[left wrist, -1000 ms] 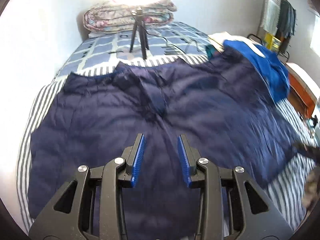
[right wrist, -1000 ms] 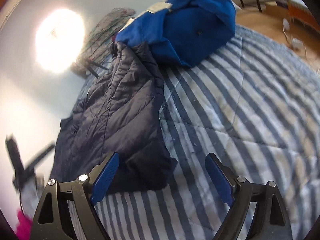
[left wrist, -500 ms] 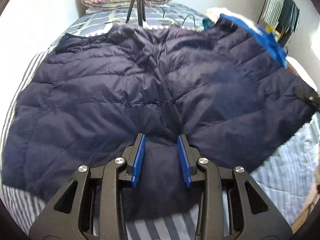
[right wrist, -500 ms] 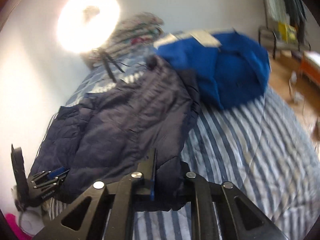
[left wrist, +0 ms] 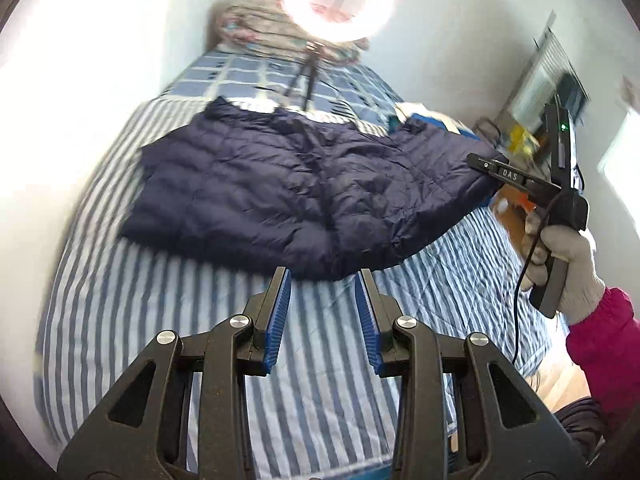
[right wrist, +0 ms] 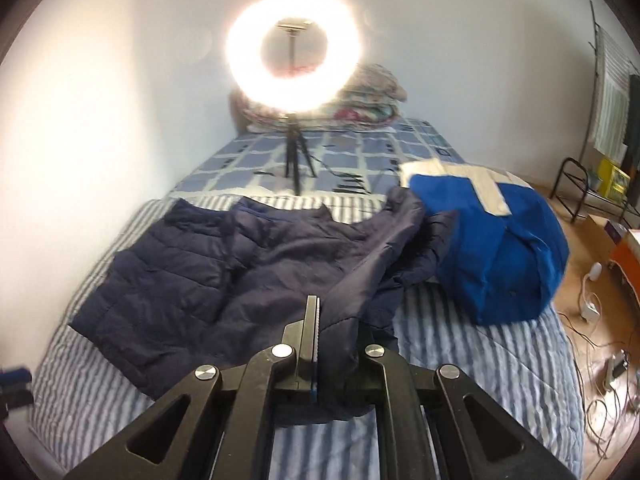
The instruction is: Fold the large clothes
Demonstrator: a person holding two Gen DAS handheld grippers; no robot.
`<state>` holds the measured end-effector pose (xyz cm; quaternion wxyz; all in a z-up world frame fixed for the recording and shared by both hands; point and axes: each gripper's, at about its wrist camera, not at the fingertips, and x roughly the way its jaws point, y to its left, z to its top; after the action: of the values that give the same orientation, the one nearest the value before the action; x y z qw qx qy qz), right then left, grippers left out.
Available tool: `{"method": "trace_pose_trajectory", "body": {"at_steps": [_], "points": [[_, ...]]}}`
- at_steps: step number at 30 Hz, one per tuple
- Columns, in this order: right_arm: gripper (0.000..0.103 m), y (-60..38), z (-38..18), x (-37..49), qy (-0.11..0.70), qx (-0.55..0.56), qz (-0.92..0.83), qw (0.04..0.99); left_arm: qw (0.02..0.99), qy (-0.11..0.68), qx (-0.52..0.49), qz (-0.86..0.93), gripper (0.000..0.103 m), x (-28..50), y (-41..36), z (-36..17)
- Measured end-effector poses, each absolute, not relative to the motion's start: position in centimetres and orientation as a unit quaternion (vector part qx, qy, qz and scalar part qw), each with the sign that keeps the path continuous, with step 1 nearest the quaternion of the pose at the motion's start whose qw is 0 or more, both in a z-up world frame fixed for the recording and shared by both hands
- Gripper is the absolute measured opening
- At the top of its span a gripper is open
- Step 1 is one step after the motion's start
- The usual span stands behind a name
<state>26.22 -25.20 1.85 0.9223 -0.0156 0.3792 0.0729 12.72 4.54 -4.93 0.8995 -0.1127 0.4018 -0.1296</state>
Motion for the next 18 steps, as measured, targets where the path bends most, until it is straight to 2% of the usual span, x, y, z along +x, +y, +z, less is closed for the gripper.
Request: {"method": "trace_pose_trajectory", "body": {"at_steps": [6,13,18], "points": [[0.003,-21.1,3.1,26.9,0.366,-0.021,0.087,0.926,0.885,0.418,-0.179,-0.105,0.034,11.0,8.3,-7.2],[0.003,-13.0,3.9,27.2,0.336,-0.051,0.133,0.931,0.893,0.404,-0.175,-0.091,0.034,9.7,10.5,-7.2],[0.002,-5.0,2.2,27.9,0.333,-0.084,0.183,0.921,0.894,0.392,-0.201,-0.076,0.034,8.8,13.1,-6.9]]}}
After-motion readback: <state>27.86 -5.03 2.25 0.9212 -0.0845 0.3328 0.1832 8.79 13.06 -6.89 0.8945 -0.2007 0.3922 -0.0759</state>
